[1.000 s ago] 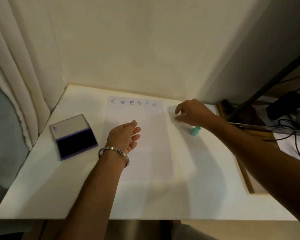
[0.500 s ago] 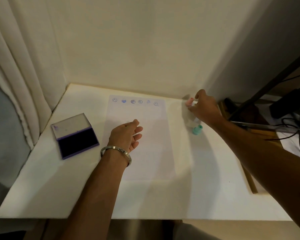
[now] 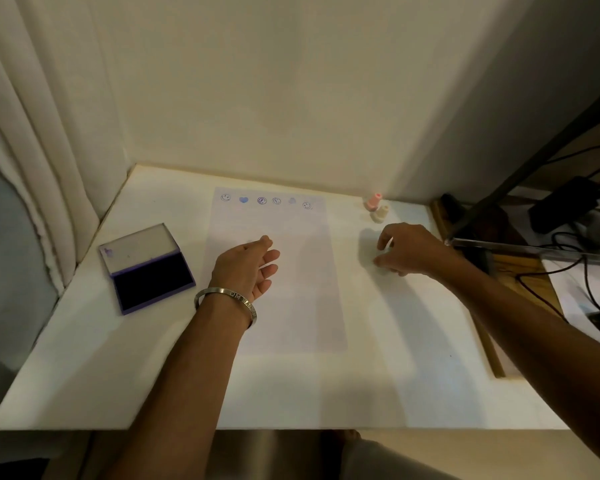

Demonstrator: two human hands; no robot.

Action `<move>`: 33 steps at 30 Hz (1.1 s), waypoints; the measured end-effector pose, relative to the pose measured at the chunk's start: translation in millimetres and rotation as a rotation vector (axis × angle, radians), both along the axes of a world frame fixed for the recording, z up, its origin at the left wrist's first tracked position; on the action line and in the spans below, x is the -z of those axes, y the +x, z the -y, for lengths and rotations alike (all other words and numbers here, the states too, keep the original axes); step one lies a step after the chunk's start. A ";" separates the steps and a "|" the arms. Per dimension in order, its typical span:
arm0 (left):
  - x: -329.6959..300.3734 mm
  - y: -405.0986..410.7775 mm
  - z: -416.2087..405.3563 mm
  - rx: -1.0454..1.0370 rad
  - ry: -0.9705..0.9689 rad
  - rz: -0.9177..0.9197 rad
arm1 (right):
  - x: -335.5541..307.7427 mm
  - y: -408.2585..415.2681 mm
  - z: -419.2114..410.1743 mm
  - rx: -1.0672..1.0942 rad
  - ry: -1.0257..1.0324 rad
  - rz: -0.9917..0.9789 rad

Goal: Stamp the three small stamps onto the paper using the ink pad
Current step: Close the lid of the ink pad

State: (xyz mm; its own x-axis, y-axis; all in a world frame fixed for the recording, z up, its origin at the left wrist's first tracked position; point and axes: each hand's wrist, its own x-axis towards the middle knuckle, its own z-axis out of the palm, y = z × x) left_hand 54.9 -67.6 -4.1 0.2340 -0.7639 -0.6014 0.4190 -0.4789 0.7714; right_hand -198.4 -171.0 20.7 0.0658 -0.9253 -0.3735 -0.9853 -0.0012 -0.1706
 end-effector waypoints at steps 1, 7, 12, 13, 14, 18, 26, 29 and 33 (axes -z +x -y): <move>-0.2 -0.9 0.1 0.001 0.001 -0.001 | 3.3 1.3 2.4 0.007 -0.025 -0.001; 0.6 -2.4 1.9 0.001 0.011 0.010 | 16.6 -0.2 24.0 0.156 -0.279 0.120; -0.6 -2.9 1.0 0.002 0.012 0.006 | 24.4 -0.3 28.9 0.229 -0.365 0.181; -0.9 -3.1 0.8 0.001 0.011 0.006 | 23.8 -0.1 26.5 0.234 -0.368 0.188; -1.5 -3.2 0.6 0.000 0.010 0.010 | 22.4 0.1 22.9 0.228 -0.394 0.196; -9.4 1.1 0.0 -0.022 -0.024 0.095 | 9.8 17.7 -1.4 0.136 -0.669 0.264; -22.1 55.2 -30.9 -0.303 -0.093 0.692 | -3.9 150.4 -35.2 -0.377 -0.407 0.519; -18.8 86.6 -47.9 -0.246 0.027 0.919 | -1.8 206.1 -38.7 -0.521 -0.300 0.521; -10.0 116.7 -74.2 -0.031 0.179 1.054 | 3.0 260.7 -37.9 -0.608 -0.209 0.458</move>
State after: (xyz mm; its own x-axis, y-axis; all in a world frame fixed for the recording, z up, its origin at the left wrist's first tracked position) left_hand 171.6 6.5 5.9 0.7189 -0.6694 -0.1873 -0.4037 -0.6214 0.6715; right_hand 62.3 -133.1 17.7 0.6883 -0.7254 -0.0096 -0.6333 -0.5943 -0.4957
